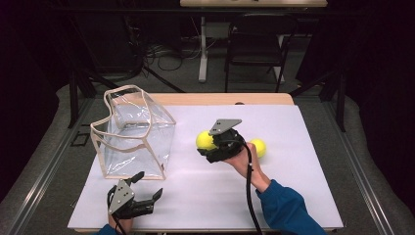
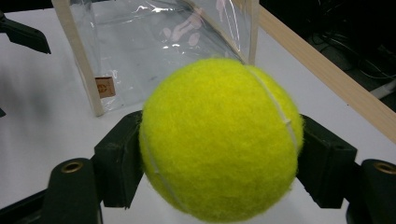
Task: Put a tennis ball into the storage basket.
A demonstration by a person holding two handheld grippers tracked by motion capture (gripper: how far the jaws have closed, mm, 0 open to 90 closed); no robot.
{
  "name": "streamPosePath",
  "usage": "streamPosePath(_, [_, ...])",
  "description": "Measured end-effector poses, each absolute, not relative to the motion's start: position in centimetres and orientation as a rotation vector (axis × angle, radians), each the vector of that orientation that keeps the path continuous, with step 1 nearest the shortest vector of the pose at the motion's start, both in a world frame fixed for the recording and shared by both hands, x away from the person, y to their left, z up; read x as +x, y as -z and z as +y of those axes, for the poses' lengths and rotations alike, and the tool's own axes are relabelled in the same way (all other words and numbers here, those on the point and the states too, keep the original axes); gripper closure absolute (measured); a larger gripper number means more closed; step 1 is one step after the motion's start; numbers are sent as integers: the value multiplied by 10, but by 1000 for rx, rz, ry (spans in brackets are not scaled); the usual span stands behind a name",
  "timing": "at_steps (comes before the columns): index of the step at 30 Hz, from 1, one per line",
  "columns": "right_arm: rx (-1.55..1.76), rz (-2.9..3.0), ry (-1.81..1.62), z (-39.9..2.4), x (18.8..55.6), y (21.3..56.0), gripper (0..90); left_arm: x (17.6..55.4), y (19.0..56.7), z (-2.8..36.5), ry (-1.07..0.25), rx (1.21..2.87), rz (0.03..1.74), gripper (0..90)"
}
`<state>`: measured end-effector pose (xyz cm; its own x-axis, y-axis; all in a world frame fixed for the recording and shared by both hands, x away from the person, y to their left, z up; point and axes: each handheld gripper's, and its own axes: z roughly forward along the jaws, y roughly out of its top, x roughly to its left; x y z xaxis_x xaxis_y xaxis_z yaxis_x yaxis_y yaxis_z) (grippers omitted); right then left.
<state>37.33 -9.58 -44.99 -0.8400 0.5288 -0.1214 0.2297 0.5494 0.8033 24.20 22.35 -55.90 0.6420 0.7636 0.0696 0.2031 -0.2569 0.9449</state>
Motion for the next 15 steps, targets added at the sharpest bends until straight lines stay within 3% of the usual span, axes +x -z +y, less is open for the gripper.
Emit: streamPosePath(15, [594,2436,-1213,-84,380,433,256,242,559,223,-644,1795,777,161])
